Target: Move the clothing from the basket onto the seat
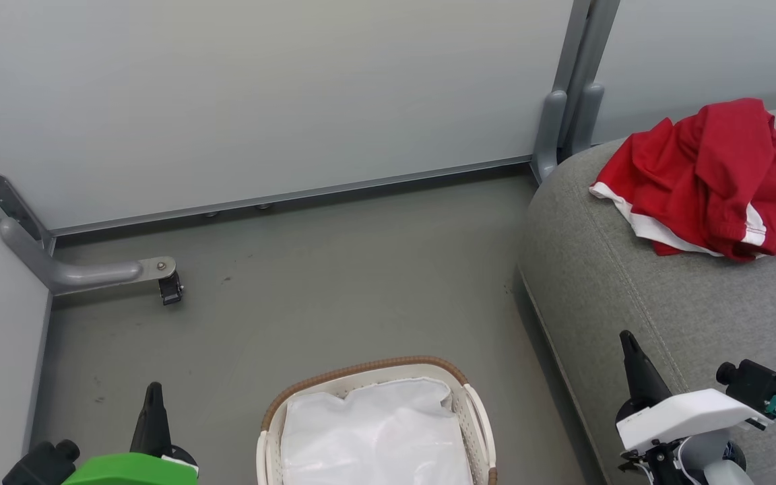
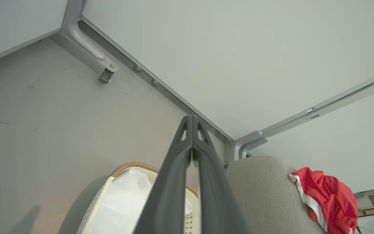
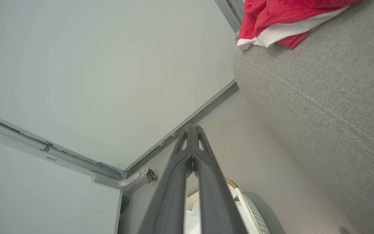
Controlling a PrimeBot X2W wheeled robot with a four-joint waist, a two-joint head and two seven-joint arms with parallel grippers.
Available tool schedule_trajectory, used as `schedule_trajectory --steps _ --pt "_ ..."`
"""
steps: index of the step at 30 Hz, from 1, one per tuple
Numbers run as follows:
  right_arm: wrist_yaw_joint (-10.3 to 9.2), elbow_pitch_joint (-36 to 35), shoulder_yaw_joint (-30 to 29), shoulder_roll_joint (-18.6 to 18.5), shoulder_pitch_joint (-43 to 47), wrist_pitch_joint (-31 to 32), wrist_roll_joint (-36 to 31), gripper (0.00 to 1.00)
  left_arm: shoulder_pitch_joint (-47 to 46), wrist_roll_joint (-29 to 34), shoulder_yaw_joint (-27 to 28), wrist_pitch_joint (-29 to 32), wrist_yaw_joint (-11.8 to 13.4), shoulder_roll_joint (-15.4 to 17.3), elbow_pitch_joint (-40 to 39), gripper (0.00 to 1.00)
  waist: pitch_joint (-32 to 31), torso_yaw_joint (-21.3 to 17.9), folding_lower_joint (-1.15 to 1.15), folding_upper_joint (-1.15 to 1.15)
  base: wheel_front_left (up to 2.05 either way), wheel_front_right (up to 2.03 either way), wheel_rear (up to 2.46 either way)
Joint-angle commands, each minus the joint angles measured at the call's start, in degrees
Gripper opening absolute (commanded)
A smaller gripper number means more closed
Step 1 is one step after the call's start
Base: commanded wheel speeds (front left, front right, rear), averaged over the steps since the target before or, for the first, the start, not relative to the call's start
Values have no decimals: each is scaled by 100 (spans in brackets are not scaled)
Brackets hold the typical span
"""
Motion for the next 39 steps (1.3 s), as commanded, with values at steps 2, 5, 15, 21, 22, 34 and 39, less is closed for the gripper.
schedule_trajectory --steps 2,5,15,21,22,34,39 --pt "-2 -95 -64 -49 -138 70 291 0 -195 -259 46 61 -48 22 -79 0 0 -3 0 0 0 0 0" --pt "-2 -104 -98 -52 -143 122 502 0 -232 -449 70 117 -56 23 -79 0 0 -8 0 0 0 0 0" --pt "-3 -132 -213 -60 -167 294 1179 0 -347 -1049 144 291 -90 26 -79 0 1 -22 0 0 0 0 0" --pt "-3 -148 -277 -63 -181 391 1555 0 -416 -1385 183 390 -105 28 -78 0 1 -30 0 0 0 0 0" --pt "-3 -151 -289 -64 -183 410 1619 0 -427 -1450 190 411 -109 28 -77 0 1 -32 0 0 0 0 0" --pt "-4 -178 -417 -65 -201 594 2299 0 -545 -2057 268 587 -149 32 -74 0 1 -49 0 0 0 0 0" --pt "-4 -190 -467 -65 -209 665 2568 0 -589 -2307 298 660 -159 33 -71 0 2 -56 0 0 0 0 0"
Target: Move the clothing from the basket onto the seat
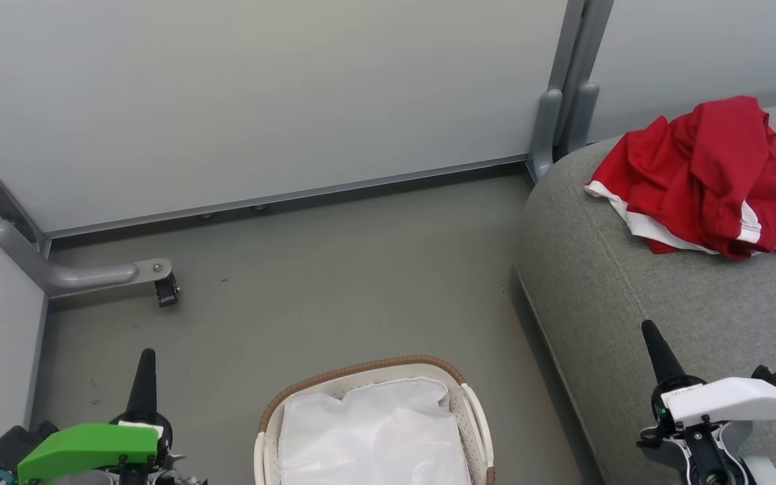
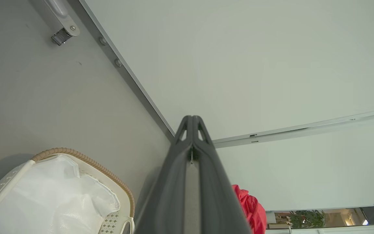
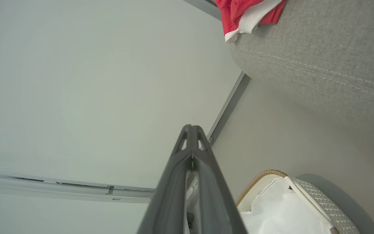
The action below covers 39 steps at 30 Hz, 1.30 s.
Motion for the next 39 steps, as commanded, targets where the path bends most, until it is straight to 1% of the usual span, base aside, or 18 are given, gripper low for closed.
schedule_trajectory --steps 1,16,39 --pt "-5 -62 -37 -29 -109 37 143 0 -153 -137 43 33 -38 30 -46 0 0 -2 0 0 0 0 0" --pt "-5 -87 -182 -22 -119 243 857 0 -279 -801 116 231 -77 34 -42 0 1 -23 0 0 0 0 0" --pt "-5 -120 -381 -3 -147 519 1802 0 -432 -1657 227 480 -125 39 -36 0 2 -56 0 0 0 0 0"
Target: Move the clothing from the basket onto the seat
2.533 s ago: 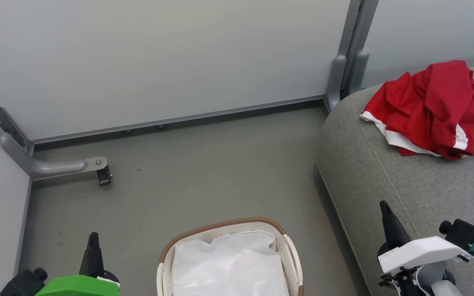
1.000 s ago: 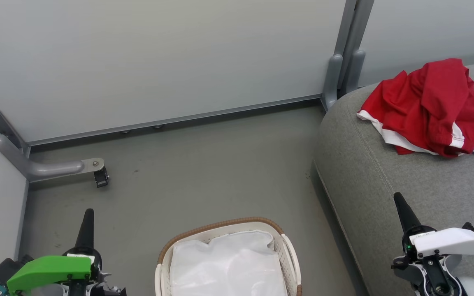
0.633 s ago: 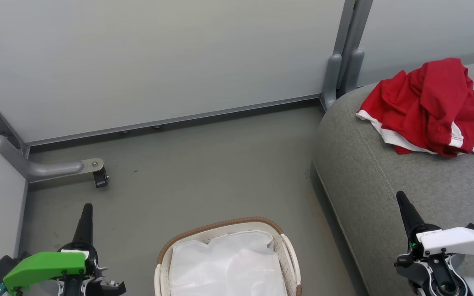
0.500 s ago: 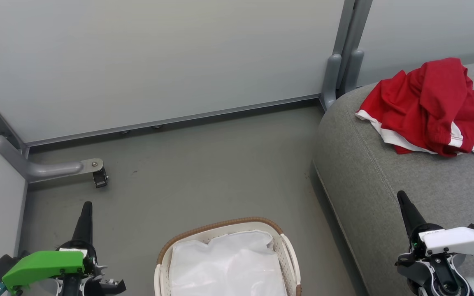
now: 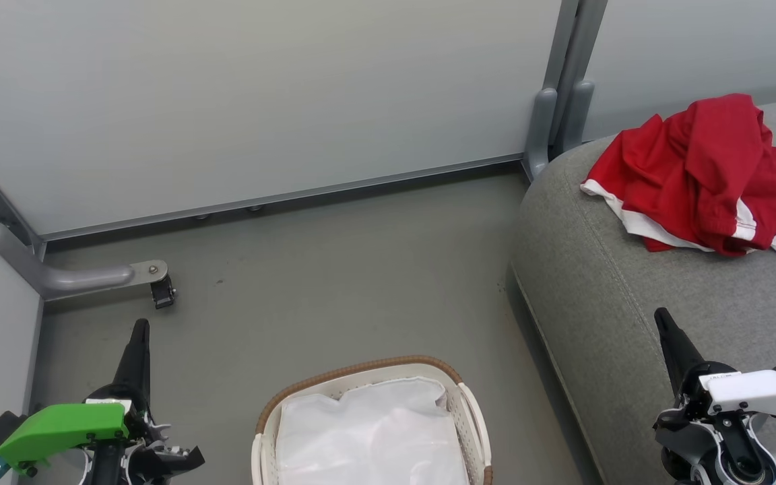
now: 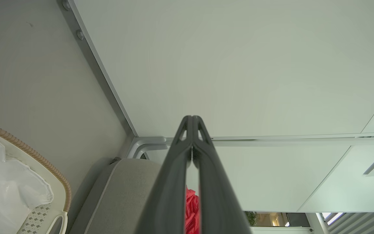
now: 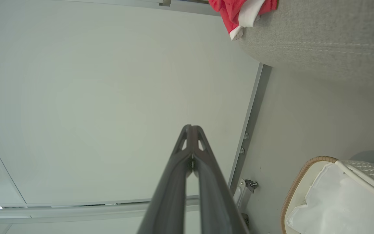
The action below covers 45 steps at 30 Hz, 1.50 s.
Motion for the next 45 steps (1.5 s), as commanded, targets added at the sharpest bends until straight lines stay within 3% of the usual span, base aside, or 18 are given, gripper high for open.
schedule_trajectory --steps 1,8,45 --pt "-2 -27 -33 -7 -61 43 129 0 -104 -108 35 36 -40 35 -22 0 0 -2 0 0 0 0 0" --pt "-1 -35 -89 -1 -66 131 379 0 -149 -337 61 106 -54 36 -20 0 0 -12 0 0 0 0 0" --pt "-1 -26 -146 38 -69 164 288 0 -138 -317 56 101 -53 36 -19 0 0 -12 0 0 0 0 0"
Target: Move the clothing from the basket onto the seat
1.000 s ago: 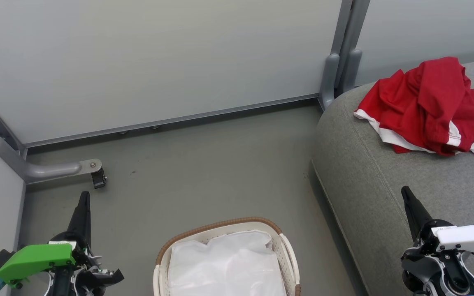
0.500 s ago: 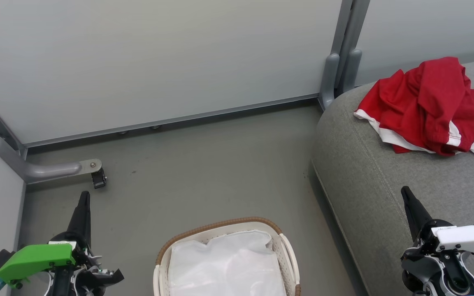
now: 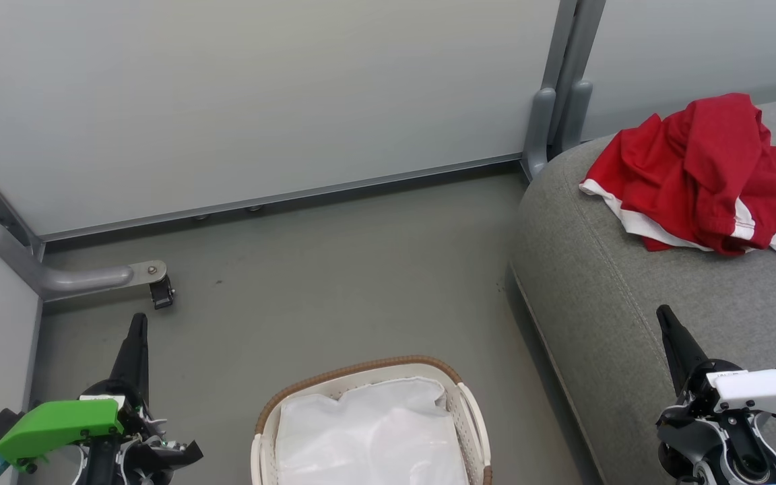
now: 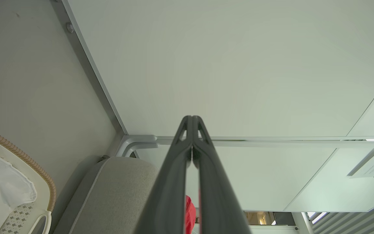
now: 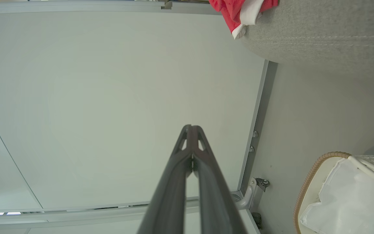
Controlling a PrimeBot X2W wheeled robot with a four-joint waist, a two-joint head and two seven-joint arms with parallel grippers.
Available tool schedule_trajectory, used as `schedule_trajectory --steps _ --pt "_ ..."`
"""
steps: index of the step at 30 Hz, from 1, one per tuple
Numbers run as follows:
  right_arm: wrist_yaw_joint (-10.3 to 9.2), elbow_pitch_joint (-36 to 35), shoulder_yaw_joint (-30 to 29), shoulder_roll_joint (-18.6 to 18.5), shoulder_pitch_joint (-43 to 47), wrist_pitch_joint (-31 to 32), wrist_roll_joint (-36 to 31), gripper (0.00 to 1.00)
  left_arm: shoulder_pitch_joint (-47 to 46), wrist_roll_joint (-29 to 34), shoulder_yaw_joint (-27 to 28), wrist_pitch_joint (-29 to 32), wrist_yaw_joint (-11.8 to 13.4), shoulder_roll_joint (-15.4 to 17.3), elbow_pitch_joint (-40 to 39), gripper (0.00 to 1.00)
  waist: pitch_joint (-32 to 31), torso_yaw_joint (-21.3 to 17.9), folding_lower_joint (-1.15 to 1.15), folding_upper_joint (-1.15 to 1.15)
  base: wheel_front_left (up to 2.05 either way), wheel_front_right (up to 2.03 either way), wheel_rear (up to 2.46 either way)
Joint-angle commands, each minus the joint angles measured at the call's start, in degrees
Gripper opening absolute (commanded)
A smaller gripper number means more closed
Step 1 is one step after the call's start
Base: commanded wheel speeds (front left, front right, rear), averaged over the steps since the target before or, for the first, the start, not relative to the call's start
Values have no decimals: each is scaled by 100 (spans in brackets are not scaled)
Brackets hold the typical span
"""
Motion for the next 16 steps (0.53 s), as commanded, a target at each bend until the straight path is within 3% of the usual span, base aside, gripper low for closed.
schedule_trajectory --steps 1,16 --pt "0 -6 -22 -8 -48 21 -13 0 -64 -17 14 16 -32 35 -11 0 0 0 0 0 0 0 0" --pt "0 -4 -40 3 -50 27 -31 0 -64 -18 14 16 -32 35 -11 0 0 0 0 0 0 0 0"
